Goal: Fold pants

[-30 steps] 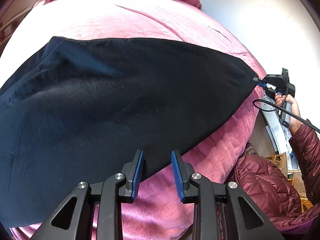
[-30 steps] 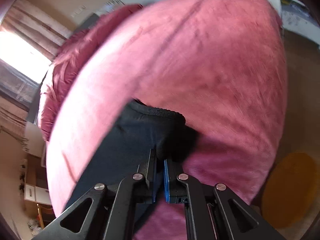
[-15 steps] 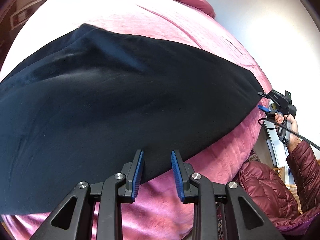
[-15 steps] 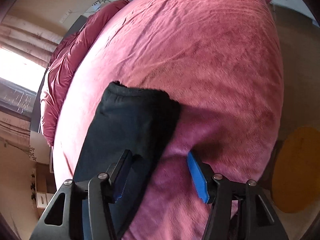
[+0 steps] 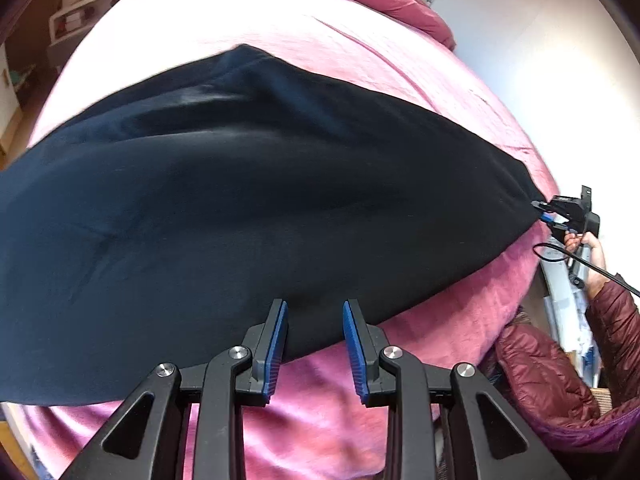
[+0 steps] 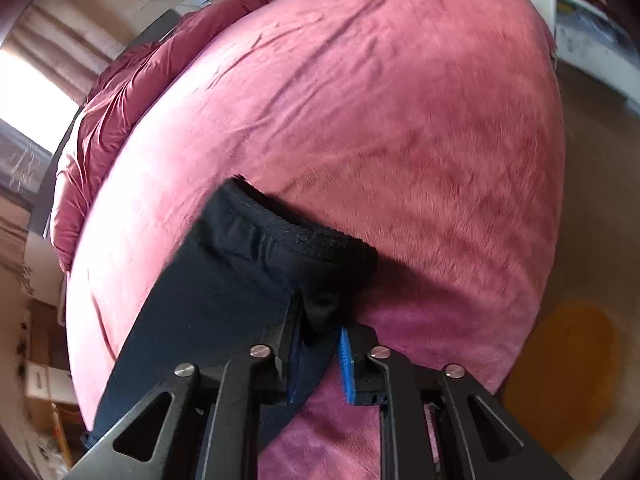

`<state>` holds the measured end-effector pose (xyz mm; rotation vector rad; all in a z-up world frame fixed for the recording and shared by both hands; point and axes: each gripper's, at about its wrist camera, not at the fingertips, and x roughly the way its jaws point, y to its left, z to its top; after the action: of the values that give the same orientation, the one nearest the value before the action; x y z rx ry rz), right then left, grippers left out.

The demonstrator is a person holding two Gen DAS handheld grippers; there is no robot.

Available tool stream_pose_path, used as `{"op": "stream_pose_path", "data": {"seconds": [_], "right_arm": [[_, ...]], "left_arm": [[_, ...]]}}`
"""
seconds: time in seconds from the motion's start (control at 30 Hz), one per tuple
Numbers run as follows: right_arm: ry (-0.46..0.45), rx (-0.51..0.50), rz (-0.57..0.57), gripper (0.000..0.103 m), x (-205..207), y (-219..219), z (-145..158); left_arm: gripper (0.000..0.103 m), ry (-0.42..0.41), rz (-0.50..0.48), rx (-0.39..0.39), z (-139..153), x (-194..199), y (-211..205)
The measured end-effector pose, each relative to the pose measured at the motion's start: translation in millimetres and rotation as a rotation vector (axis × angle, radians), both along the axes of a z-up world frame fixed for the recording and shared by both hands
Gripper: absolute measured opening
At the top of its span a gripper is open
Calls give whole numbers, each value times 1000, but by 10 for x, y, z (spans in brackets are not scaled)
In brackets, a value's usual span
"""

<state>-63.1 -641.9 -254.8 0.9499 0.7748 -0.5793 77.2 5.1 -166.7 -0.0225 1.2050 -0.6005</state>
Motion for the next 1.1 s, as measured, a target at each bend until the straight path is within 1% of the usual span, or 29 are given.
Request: {"op": "stream_pose_path", "data": {"seconds": [0.07, 0.1, 0.13, 0.2, 0.27, 0.33, 0.43, 0.53, 0.63, 0.67, 0.7, 0.73, 0.8, 0.83, 0.9, 0.93, 0.97, 1.03, 1.1], "right_arm": [[-2, 20, -4, 31, -29, 0, 17], [-2, 31, -7, 39, -129, 12, 45], [-5, 35, -10, 40, -193, 46, 82], [-13, 45, 52, 40, -242, 214, 152], [-41, 68, 139, 40, -237, 495, 237], [-70, 119, 247, 33, -217, 797, 249], [-90, 194, 363, 30, -105, 1231, 195], [-86, 235, 419, 30, 27, 1555, 82], [-48, 259, 430, 30, 192, 1730, -51], [-35, 254, 431, 28, 241, 1770, -81], [-32, 244, 431, 23, 251, 1798, -80], [-32, 235, 430, 20, 245, 1819, -66], [-28, 211, 432, 15, 256, 1856, -3], [-26, 192, 438, 13, 224, 1872, 50], [-22, 127, 465, 11, 194, 1904, 155], [3, 83, 481, 9, 193, 1951, 184], [37, 67, 490, 9, 226, 2008, 146], [93, 39, 515, 8, 277, 2048, 12], [85, 70, 501, 9, 291, 2032, -45]], "left_arm": [[29, 0, 10, 6, 24, -1, 110], [29, -3, 27, 12, 38, 7, 201], [30, -5, 41, 15, 46, 30, 252], [30, -3, 86, 4, 64, 56, 442], [30, 19, 141, -38, 61, 86, 644], [30, 39, 179, -65, 27, 108, 786], [30, 37, 223, -66, -15, 122, 904], [30, 35, 253, -90, -4, 107, 978], [30, 14, 260, -96, 41, 55, 1032], [30, 10, 265, -101, 57, 45, 1058], [30, 5, 271, -106, 76, 18, 1086], [30, 2, 274, -108, 89, -8, 1119], [30, -1, 281, -106, 96, -34, 1161], [30, 1, 285, -99, 107, 35, 1105], [30, -1, 306, -68, 134, 18, 1167], [30, 1, 320, -48, 133, 15, 1210], [30, 7, 337, -33, 119, 16, 1255], [30, 24, 379, -18, 93, 9, 1374], [30, 37, 425, -14, 79, -11, 1533]]}}
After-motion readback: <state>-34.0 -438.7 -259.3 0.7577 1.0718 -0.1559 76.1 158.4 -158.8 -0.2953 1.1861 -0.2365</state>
